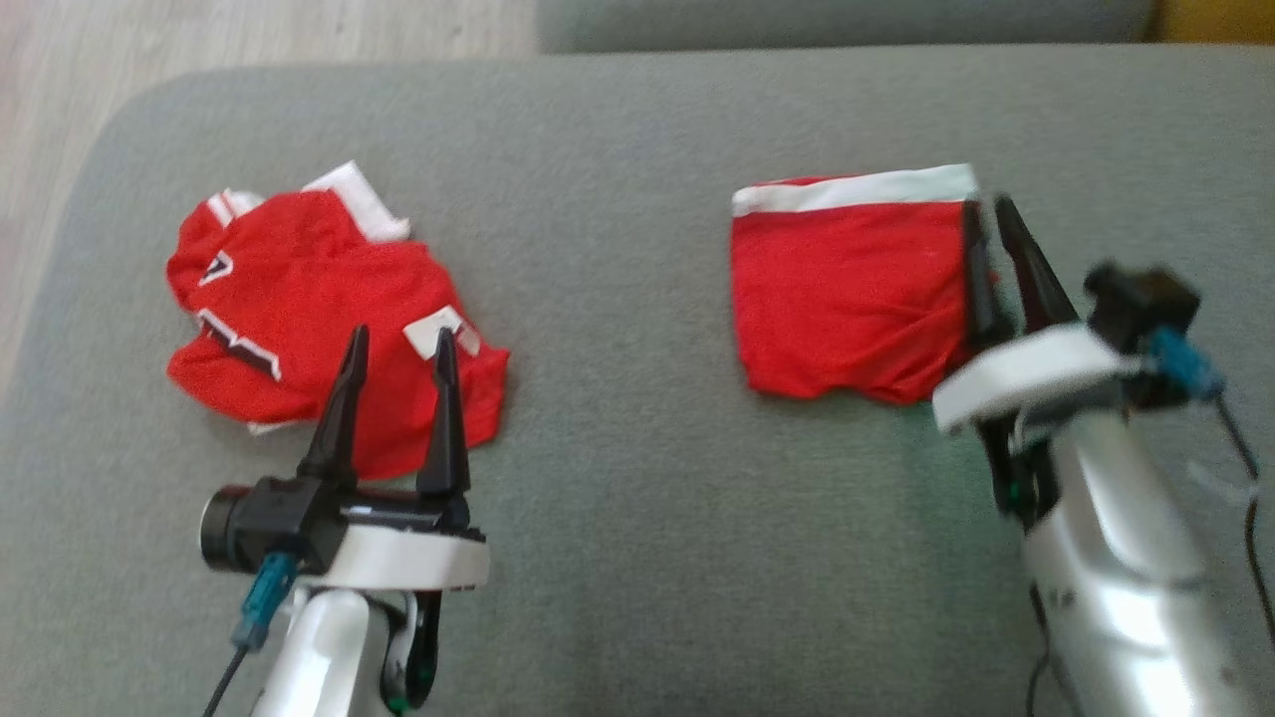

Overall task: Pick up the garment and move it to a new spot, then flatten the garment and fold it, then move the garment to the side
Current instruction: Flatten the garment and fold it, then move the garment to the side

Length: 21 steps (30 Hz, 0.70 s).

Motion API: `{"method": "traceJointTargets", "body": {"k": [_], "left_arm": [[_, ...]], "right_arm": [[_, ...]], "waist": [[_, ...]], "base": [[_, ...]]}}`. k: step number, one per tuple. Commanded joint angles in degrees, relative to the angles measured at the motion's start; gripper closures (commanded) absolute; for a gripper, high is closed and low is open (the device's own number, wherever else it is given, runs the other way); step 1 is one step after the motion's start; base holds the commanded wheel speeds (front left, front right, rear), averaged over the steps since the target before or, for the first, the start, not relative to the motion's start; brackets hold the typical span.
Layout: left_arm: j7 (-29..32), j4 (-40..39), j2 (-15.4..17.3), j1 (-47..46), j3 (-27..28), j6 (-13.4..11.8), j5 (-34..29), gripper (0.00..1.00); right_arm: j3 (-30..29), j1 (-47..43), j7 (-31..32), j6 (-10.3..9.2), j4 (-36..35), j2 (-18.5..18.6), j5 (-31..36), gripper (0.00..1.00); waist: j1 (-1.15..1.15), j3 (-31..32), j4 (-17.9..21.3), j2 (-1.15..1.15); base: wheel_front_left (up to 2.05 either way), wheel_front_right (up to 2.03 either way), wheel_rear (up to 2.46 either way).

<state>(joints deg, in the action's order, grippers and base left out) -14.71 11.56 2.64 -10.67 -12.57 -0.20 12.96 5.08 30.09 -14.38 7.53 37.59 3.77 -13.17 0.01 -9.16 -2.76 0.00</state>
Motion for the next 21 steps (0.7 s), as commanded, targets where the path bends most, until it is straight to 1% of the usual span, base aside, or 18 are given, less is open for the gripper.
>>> {"method": "traceJointTargets", "body": {"k": [1,6,10,14,21], "left_arm": [[-0.3,-1.7,0.2,0.0,2.7,-0.5,-0.7,0.0],[-0.3,-1.7,0.2,1.7,3.5,-0.5,-0.7,0.0],[-0.3,-1.9,0.2,2.8,3.5,-0.6,-0.7,0.0],[-0.3,-1.4,0.2,3.2,3.5,-0.4,-1.0,0.0],[-0.3,-1.3,0.2,2.8,3.2,-0.2,-1.0,0.0]], "right_arm": [[1.2,-1.7,-0.6,-0.04,-4.2,-0.9,0.8,0.0],[0.5,-9.6,-0.6,-0.04,-10.5,-0.9,0.0,0.0],[0.9,-14.2,-0.6,-0.04,-13.0,-0.9,-0.8,0.0],[1.2,-15.7,-0.6,-0.04,-13.9,-0.9,-0.9,0.0],[0.8,-15.2,-0.6,-0.04,-14.0,-0.9,-0.9,0.0]], "waist": [[-0.01,2.1,2.0,0.0],[-0.01,3.5,3.2,0.0],[-0.01,4.0,3.5,0.0],[-0.01,4.2,3.6,0.0],[-0.01,3.7,2.8,0.0]], "base": [[0.0,0.0,0.0],[0.0,0.0,0.0],[0.0,0.0,0.0],[0.0,0.0,0.0],[0.0,0.0,0.0]]}}
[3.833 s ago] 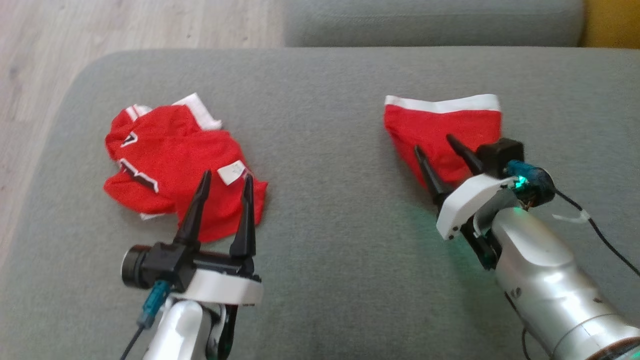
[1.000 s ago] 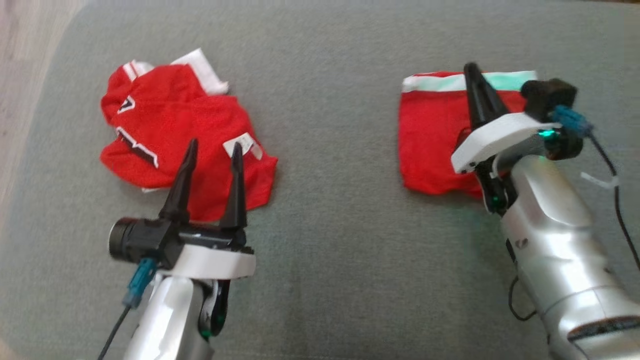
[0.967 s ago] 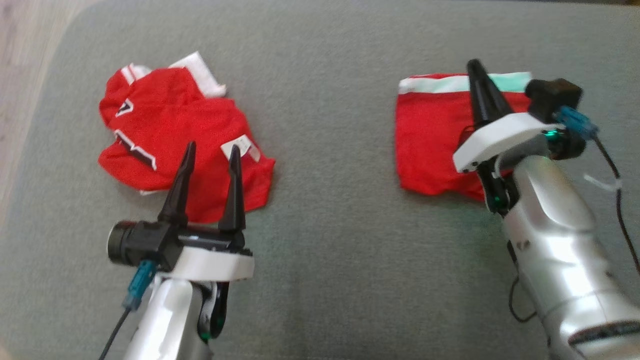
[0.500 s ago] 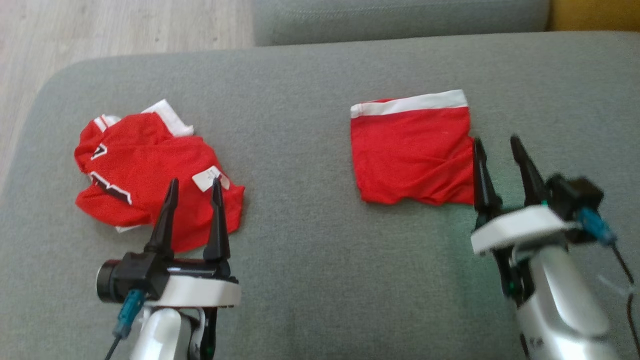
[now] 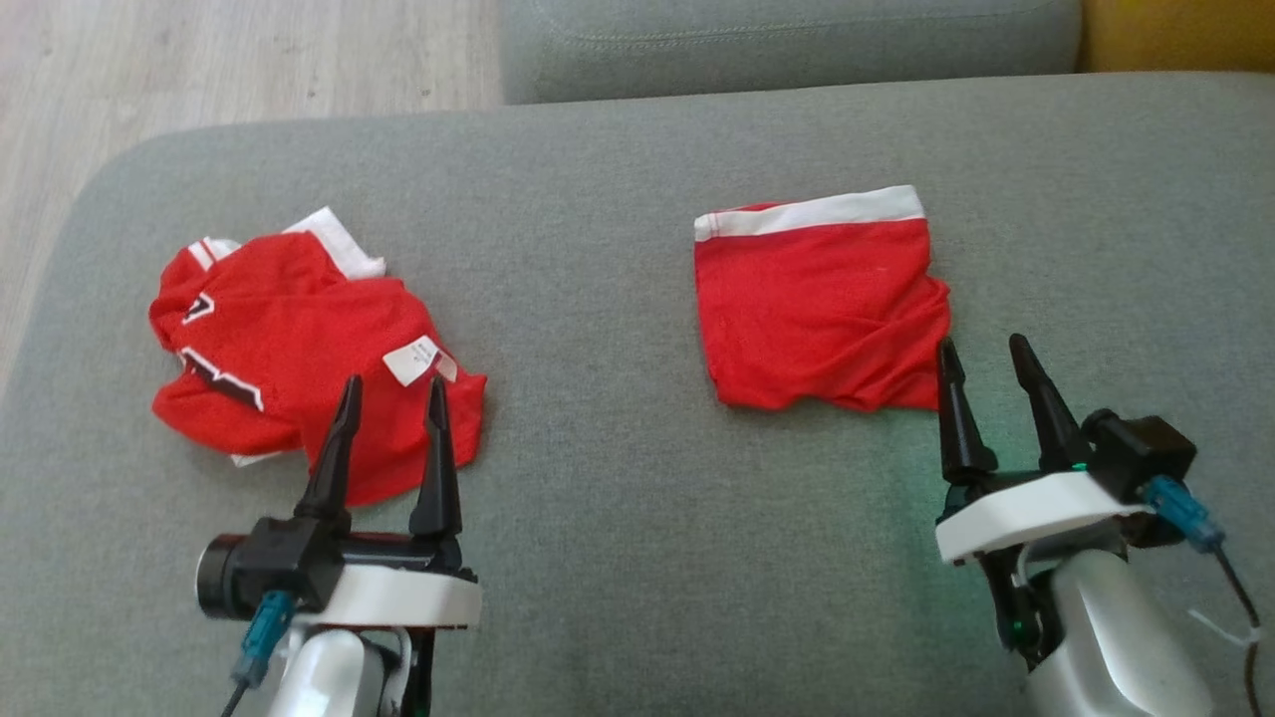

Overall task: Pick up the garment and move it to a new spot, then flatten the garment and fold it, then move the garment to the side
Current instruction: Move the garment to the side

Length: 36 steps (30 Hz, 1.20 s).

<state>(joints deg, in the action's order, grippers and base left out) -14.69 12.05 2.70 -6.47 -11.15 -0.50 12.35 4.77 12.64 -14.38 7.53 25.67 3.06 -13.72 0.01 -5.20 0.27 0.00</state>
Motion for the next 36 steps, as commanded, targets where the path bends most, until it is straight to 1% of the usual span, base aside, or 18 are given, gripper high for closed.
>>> {"method": "traceJointTargets", "body": {"k": [1,3,6,11,18,22,24,25,26,28,32,35,36], "left_arm": [[-0.3,-1.9,0.2,-1.6,1.6,0.1,-0.4,0.0],[-0.3,-2.0,0.2,-2.0,1.2,0.1,-0.3,0.0],[-0.3,-1.8,0.2,-2.8,0.8,0.3,-0.4,0.0],[-0.3,-1.4,0.2,-4.6,0.4,0.7,-0.2,0.0],[-0.3,-1.1,0.2,-6.9,-1.4,0.6,0.5,0.0],[-0.3,-1.0,0.2,-7.7,-1.9,0.5,0.8,0.0],[-0.3,-0.9,0.2,-8.0,-1.9,0.4,0.8,0.0],[-0.3,-1.0,0.2,-8.1,-1.8,0.3,0.8,0.0],[-0.3,-1.0,0.2,-8.2,-1.7,0.2,0.9,0.0],[-0.3,-1.1,0.2,-8.3,-1.5,0.1,1.0,0.0],[-0.3,-1.2,0.2,-8.0,-1.0,-0.2,1.0,0.0],[-0.3,-1.5,0.2,-7.8,-0.5,-0.2,0.8,0.0],[-0.3,-1.5,0.2,-7.8,-0.5,-0.2,0.8,0.0]], "right_arm": [[0.9,2.5,-0.6,-0.04,-2.0,-0.2,-0.5,0.0],[0.0,3.6,0.0,-0.04,-1.2,-0.2,-1.0,0.0],[-2.1,6.8,1.7,-0.04,0.3,-0.2,0.0,0.0],[-6.2,13.1,7.0,-0.04,5.8,-0.2,0.7,0.0],[-14.2,21.5,13.9,-0.04,18.5,-0.2,5.8,0.0],[-15.0,25.1,15.8,-0.04,25.1,-0.2,8.8,0.0],[-14.4,26.3,16.9,-0.04,27.9,-0.2,10.2,0.0],[-14.0,26.8,17.2,-0.04,28.9,-0.2,11.5,0.62],[-13.4,27.2,17.2,-0.04,29.6,-0.1,13.2,1.0],[-12.4,28.1,16.4,-0.04,30.2,0.5,16.1,1.0],[-11.0,29.6,14.5,-0.04,29.7,2.3,19.9,1.0],[-9.1,30.5,13.9,-0.04,29.0,4.6,21.2,1.0],[-9.1,30.5,13.9,-0.04,29.0,4.6,21.2,1.0]], "waist": [[-0.01,-0.6,-0.4,0.0],[-0.01,-1.4,-1.0,0.0],[-0.01,-3.0,-2.0,0.0],[-0.01,-5.9,-4.2,0.0],[-0.01,-9.6,-7.3,0.0],[-0.01,-10.7,-8.3,0.0],[-0.01,-10.9,-8.5,0.0],[-0.01,-11.0,-8.5,0.0],[-0.01,-11.1,-8.5,0.0],[-0.01,-11.1,-8.3,0.0],[-0.01,-10.4,-7.1,0.0],[-0.01,-9.9,-6.0,0.0],[-0.01,-9.9,-6.0,0.0]], "base": [[0.0,0.0,0.0],[0.0,0.0,0.0],[0.0,0.0,0.0],[0.0,0.0,0.0],[0.0,0.0,0.0],[0.0,0.0,0.0],[0.0,0.0,0.0],[0.0,0.0,0.0],[0.0,0.0,0.0],[0.0,0.0,0.0],[0.0,0.0,0.0],[0.0,0.0,0.0],[0.0,0.0,0.0]]}}
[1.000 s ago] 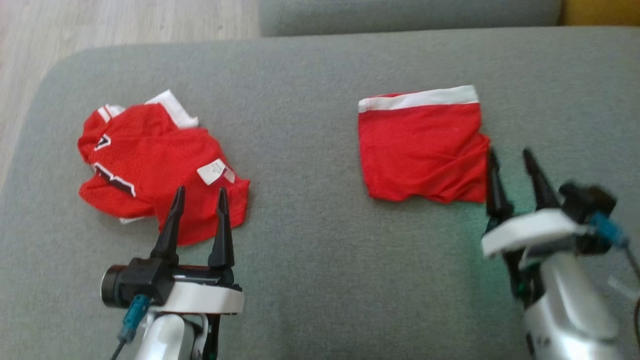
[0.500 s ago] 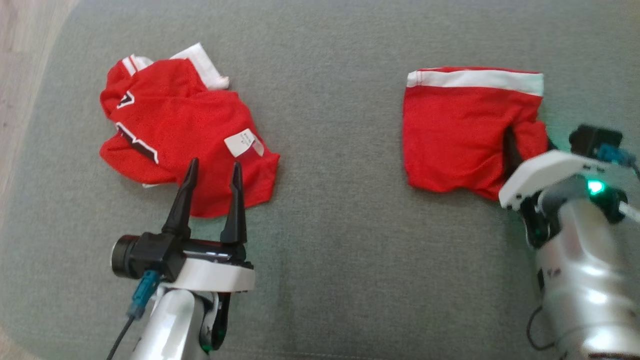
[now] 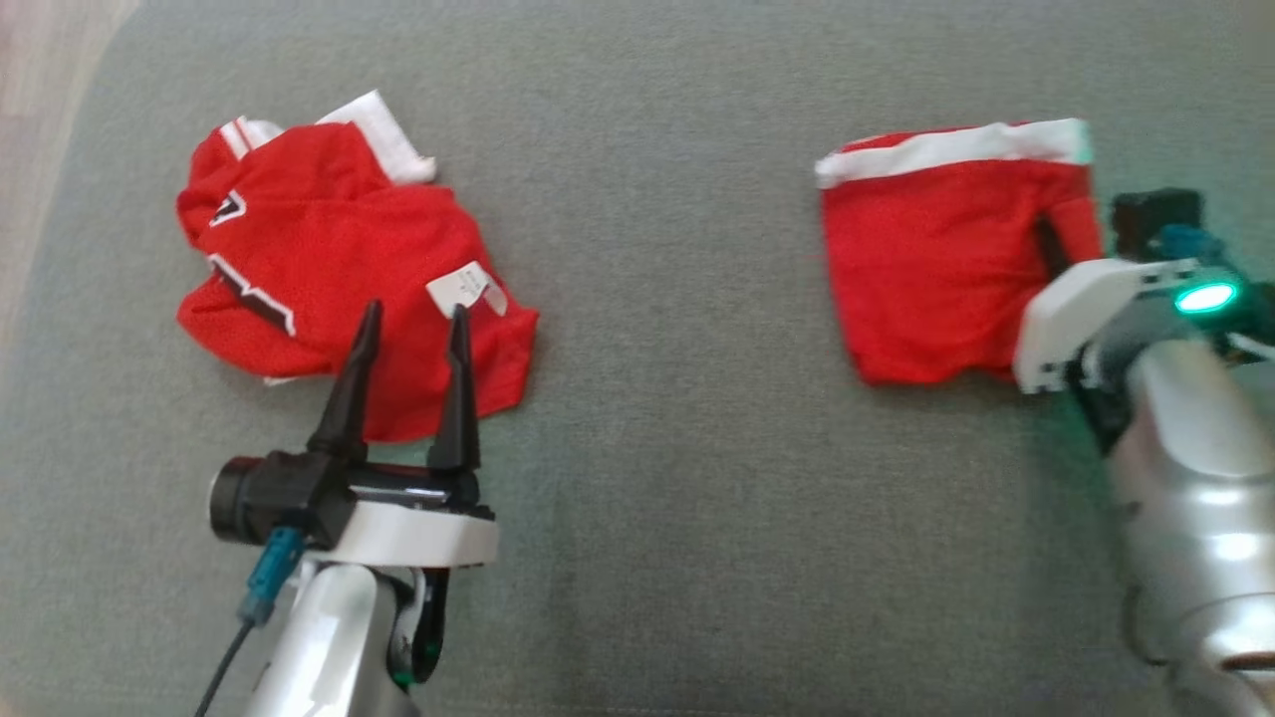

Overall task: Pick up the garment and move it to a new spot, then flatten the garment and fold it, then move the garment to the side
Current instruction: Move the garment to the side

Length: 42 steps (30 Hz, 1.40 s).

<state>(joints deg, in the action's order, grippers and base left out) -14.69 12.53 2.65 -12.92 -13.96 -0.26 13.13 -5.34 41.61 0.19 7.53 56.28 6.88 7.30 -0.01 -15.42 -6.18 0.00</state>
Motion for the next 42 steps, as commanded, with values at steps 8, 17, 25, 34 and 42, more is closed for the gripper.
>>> {"method": "traceJointTargets", "body": {"k": [8,17,25,34,42], "left_arm": [[-0.3,-2.8,0.2,-1.2,3.1,-0.3,-0.1,0.0],[-0.3,-3.2,0.2,-1.9,3.4,0.2,-0.3,0.0],[-0.3,-3.1,0.2,-2.4,3.9,0.6,-0.8,0.0],[-0.3,-2.8,0.2,-2.4,4.0,0.8,-1.3,0.0],[-0.3,-2.3,0.2,-2.1,4.1,1.0,-1.6,0.0]], "right_arm": [[9.6,2.0,0.9,-0.04,-3.2,14.5,-0.4,1.0],[12.0,2.3,1.5,-0.04,-2.8,25.7,-3.4,1.0],[8.6,3.1,0.6,-0.04,-2.3,29.0,-4.1,1.0],[6.2,2.9,-0.2,-0.04,-2.2,28.4,-3.2,1.0],[2.9,3.1,-1.9,-0.04,-3.8,25.5,-2.4,0.0]], "waist": [[0.01,0.4,2.7,0.0],[0.01,-1.3,2.0,0.0],[0.01,-2.5,1.4,0.0],[0.01,-2.6,1.9,0.0],[0.01,-1.1,2.3,0.0]], "base": [[0.0,0.0,0.0],[0.0,0.0,0.0],[0.0,0.0,0.0],[0.0,0.0,0.0],[0.0,0.0,0.0]]}}
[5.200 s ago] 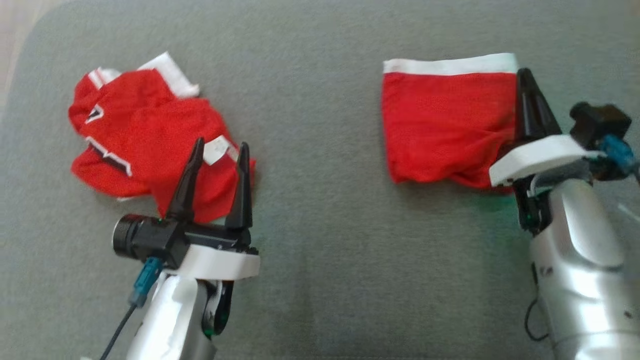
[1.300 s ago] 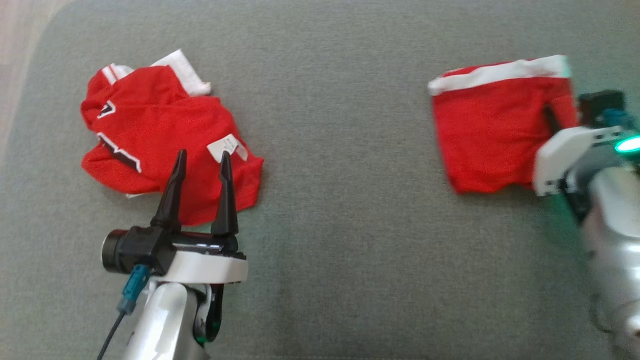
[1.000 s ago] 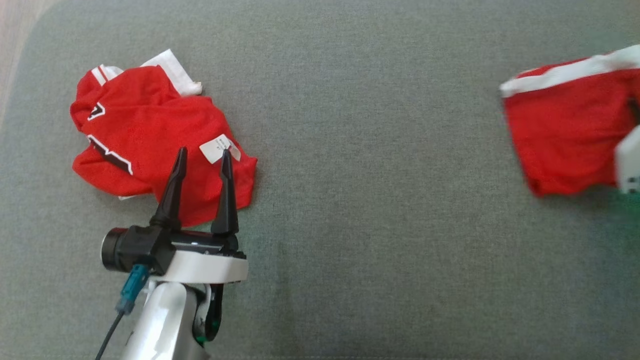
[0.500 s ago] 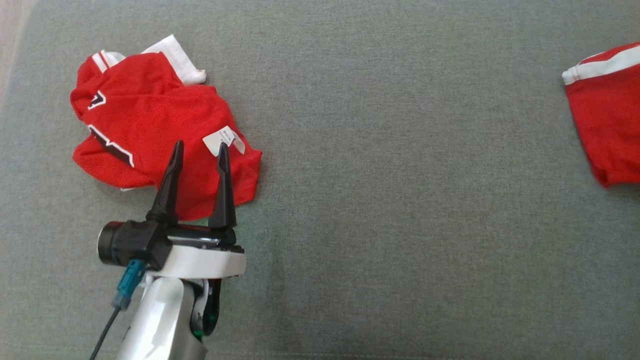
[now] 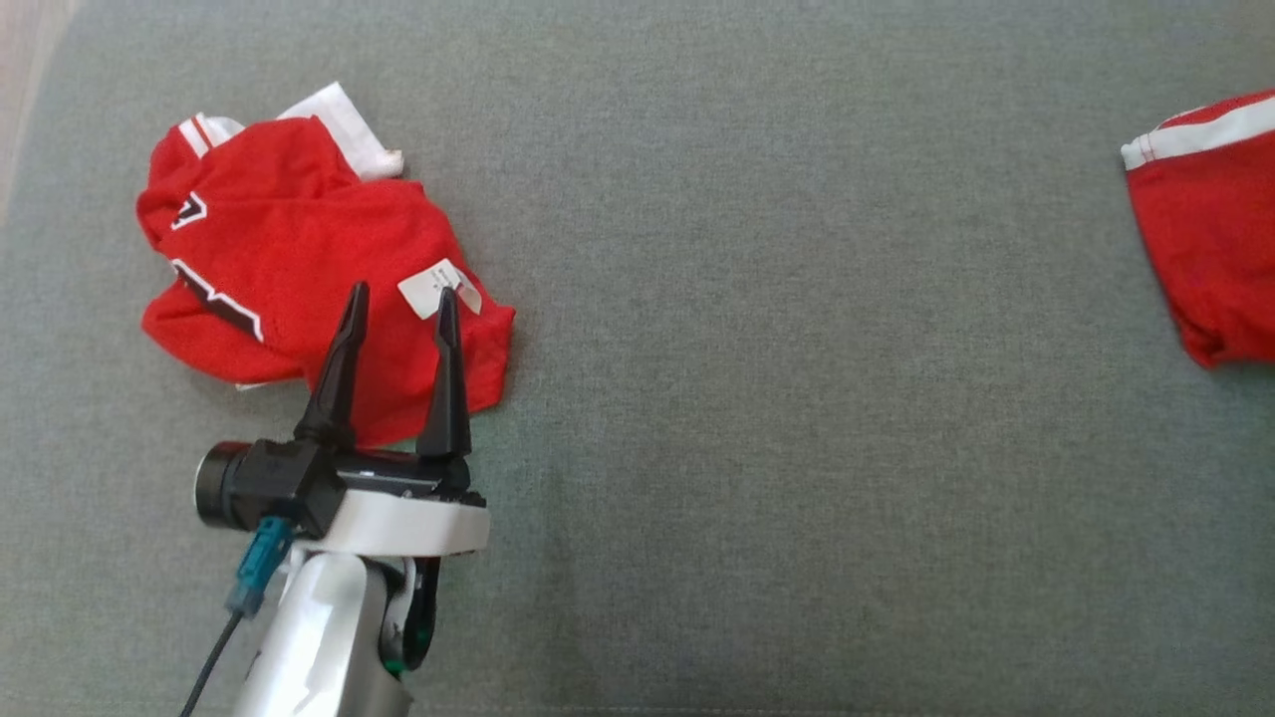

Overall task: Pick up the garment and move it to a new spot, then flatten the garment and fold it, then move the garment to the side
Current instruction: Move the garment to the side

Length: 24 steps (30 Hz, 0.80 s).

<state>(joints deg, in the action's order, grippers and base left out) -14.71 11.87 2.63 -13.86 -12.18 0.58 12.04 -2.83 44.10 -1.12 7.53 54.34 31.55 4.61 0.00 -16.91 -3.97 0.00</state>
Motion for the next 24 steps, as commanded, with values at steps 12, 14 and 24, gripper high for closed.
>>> {"method": "traceJointTargets", "body": {"k": [12,14,24], "left_arm": [[-0.3,-2.3,0.2,1.7,3.2,-0.3,-0.8,0.0],[-0.3,-2.8,0.2,2.4,3.6,-0.3,-1.1,0.0],[-0.3,-4.2,0.2,5.9,5.9,0.0,-2.0,0.0]], "right_arm": [[3.2,-0.8,-6.4,-0.04,-11.5,-12.0,-3.7,0.0],[4.3,-1.7,-7.8,-0.04,-14.2,-15.4,-6.4,0.0],[8.7,-13.0,-12.3,-0.04,-27.1,-27.5,-15.8,0.0]], "waist": [[0.0,7.5,1.6,0.0],[0.0,9.1,2.0,0.0],[0.0,13.6,3.8,0.0]], "base": [[0.0,0.0,0.0],[0.0,0.0,0.0],[0.0,0.0,0.0]]}}
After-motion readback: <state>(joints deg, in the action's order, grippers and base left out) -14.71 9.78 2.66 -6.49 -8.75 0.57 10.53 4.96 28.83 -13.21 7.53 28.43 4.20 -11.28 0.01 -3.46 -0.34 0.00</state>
